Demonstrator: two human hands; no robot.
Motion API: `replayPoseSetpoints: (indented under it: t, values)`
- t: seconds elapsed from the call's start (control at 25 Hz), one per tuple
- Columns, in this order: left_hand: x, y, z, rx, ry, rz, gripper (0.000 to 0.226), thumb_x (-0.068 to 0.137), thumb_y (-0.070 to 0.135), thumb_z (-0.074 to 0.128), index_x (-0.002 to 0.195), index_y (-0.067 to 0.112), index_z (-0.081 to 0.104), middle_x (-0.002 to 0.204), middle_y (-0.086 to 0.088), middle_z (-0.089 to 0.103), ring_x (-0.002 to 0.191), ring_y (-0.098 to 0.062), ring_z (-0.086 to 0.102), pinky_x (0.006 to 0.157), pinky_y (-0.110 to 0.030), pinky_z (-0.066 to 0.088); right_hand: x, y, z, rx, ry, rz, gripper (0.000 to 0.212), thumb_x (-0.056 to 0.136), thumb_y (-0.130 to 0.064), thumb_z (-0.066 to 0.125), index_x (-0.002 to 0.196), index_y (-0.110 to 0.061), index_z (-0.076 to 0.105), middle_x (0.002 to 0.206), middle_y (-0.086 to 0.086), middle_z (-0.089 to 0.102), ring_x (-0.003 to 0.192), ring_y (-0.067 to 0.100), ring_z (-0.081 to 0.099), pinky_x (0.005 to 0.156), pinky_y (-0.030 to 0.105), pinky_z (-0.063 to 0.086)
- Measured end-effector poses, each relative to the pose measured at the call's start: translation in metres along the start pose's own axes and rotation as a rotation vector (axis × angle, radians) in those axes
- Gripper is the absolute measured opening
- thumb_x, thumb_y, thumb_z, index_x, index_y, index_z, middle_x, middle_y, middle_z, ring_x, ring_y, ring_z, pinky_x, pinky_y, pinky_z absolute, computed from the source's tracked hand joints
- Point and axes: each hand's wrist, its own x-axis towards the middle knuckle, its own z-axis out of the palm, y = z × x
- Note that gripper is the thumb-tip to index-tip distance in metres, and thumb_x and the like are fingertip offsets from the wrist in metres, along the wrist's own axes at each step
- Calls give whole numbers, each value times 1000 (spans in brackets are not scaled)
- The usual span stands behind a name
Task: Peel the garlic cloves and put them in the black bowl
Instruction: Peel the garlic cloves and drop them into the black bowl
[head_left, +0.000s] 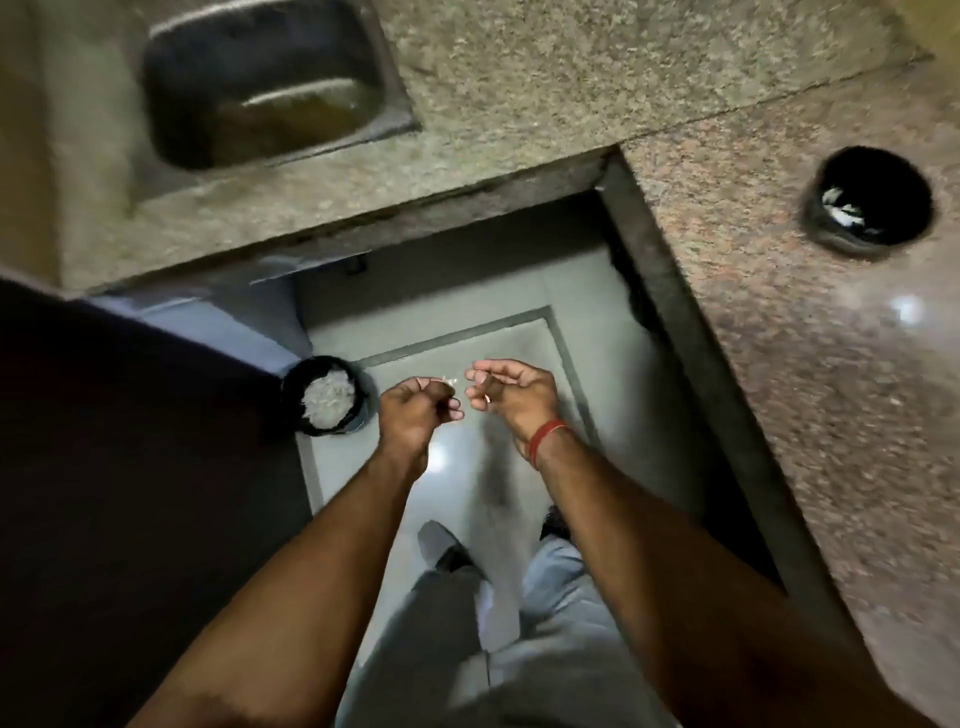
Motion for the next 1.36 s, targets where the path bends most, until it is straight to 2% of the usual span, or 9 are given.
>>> replayPoseSetpoints:
  t: [0.36,0.48,0.64,0.8,1.0,1.16,1.24,1.32,1.36]
  values:
    - [119,-36,-181,-184,267,-99,11,91,-8,58,86,-1,64,64,-13,65,49,-20,58,57,-31,58,104,103,181,-410,-247,123,16,89,-2,73,105,-3,75,81,3,75,59,15,55,49,25,37]
    - [189,-66,-233,-241,366,-125,13,92,-9,58,85,-1,64,61,-9,67,48,-18,58,54,-29,57,167,164,235,-531,-304,148,14,89,0,72,102,-3,75,87,11,77,55,16,54,46,23,39]
    - [289,-118,-281,-271,487,-145,16,91,-9,60,80,0,67,61,-10,67,49,-20,60,50,-29,54,253,238,283,-661,-303,181,11,89,3,71,99,-1,74,69,2,72,45,11,55,41,22,41]
    - [371,-166,-304,-342,559,-209,20,92,-15,55,78,-5,66,57,-11,67,47,-24,63,46,-27,54,329,299,310,-743,-301,197,23,89,7,65,82,-13,75,72,10,70,52,18,60,45,25,49]
    - [436,-218,-323,-646,542,-353,22,104,-2,41,94,-6,60,94,-26,64,69,-28,67,63,-33,61,386,357,329,-709,-373,331,30,95,12,47,108,-4,69,86,12,66,72,23,61,66,32,53]
    - [436,-216,-313,-707,452,-434,36,108,29,41,101,3,64,98,-18,70,80,-27,67,71,-35,58,374,377,325,-1148,-698,44,41,95,-7,53,133,-10,66,130,12,67,116,23,62,107,31,47]
    - [433,-204,-309,-860,403,-408,45,107,38,40,115,4,68,107,-14,74,97,-27,70,85,-39,58,359,383,314,-1261,-946,-86,52,99,-20,49,150,-11,49,153,14,50,142,25,44,123,36,29]
    - [429,-190,-314,-949,392,-372,44,107,36,37,111,3,66,96,-15,76,96,-25,68,91,-42,58,361,385,306,-1458,-1083,-271,55,107,-26,42,160,-16,31,166,9,29,154,25,24,128,39,16]
    - [428,-187,-317,-943,401,-361,38,105,33,38,104,5,65,87,-13,74,85,-23,67,107,-58,27,367,383,305,-1585,-1077,-287,56,109,-29,39,163,-22,23,169,5,21,156,25,18,128,41,14]
